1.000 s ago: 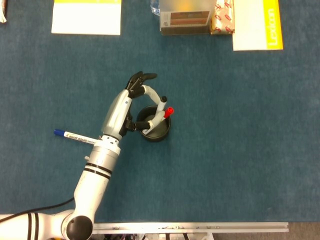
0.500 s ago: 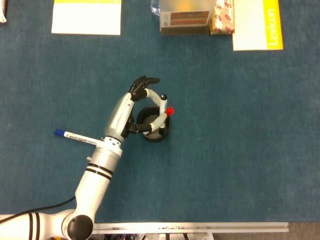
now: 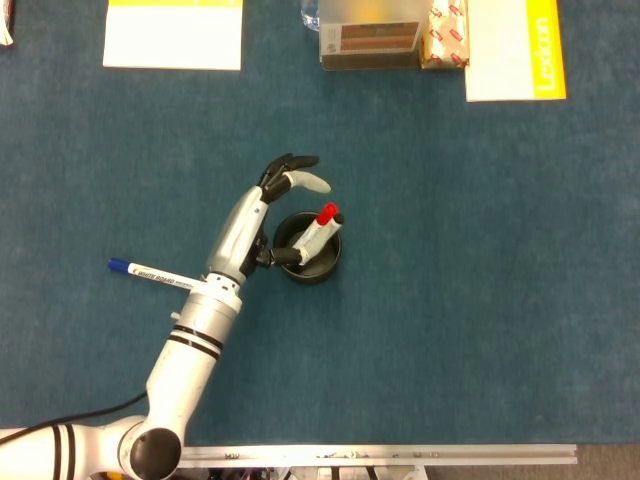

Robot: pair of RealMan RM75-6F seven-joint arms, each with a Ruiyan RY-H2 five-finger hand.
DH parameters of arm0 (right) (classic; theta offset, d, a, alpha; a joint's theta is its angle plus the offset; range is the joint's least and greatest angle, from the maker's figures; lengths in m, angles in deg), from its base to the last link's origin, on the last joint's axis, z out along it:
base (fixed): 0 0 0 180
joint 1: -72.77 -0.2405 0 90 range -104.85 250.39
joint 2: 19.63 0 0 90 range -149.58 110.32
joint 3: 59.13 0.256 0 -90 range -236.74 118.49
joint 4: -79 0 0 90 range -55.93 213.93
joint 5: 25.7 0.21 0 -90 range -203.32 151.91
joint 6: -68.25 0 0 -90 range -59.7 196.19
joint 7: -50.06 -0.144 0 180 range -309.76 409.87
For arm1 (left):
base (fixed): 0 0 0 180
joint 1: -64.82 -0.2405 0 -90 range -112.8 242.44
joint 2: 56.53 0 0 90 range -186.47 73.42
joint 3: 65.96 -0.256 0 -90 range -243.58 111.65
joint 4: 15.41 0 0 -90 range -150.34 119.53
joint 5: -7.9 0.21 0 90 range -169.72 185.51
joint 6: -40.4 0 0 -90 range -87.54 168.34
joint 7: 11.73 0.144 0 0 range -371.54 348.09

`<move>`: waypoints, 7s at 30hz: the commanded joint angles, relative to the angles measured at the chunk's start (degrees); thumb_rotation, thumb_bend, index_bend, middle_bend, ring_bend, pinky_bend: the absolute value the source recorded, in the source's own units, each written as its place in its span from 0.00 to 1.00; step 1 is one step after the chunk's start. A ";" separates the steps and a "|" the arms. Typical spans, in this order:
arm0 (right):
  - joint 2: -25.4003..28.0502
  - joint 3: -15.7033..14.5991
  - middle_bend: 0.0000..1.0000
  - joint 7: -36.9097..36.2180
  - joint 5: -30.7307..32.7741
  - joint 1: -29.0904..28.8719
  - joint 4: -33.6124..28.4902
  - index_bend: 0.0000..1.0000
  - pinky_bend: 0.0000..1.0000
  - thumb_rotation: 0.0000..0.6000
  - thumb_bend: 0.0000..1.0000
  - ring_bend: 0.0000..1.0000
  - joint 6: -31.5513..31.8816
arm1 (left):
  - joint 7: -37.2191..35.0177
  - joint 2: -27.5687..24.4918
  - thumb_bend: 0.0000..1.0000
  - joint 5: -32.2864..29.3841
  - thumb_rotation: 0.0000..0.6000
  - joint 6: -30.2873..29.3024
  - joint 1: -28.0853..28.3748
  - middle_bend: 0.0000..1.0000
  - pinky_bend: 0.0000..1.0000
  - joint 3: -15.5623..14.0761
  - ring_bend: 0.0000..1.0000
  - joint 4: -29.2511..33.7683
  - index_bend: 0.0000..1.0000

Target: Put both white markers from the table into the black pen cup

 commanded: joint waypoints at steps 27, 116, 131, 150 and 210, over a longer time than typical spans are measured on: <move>-0.32 -0.08 0.39 0.94 -0.40 0.11 0.02 0.57 0.16 1.00 0.87 0.26 0.23 | 17.83 -36.95 0.39 -5.29 1.00 14.46 3.60 0.11 0.12 -5.08 0.02 15.20 0.37; -0.19 -0.03 0.39 0.95 -0.08 0.14 -0.01 0.57 0.16 1.00 0.87 0.26 0.08 | 15.93 -24.05 0.40 14.20 1.00 13.66 -0.31 0.00 0.00 -19.20 0.00 -14.80 0.33; -0.12 0.02 0.39 0.79 -0.05 0.09 -0.03 0.57 0.16 1.00 0.87 0.26 0.03 | 18.27 -23.45 0.46 14.24 1.00 13.64 -0.58 0.00 0.00 -19.37 0.00 -15.56 0.34; -0.06 0.04 0.39 0.63 -0.14 0.13 -0.08 0.57 0.16 1.00 0.87 0.26 0.19 | 18.01 -22.79 0.47 15.37 1.00 12.58 -1.08 0.00 0.00 -19.24 0.00 -16.21 0.38; 0.03 0.11 0.39 0.52 -0.23 0.13 -0.20 0.57 0.16 1.00 0.87 0.26 0.29 | 9.73 -17.77 0.40 23.78 1.00 4.60 -4.87 0.00 0.00 -20.50 0.00 -25.70 0.37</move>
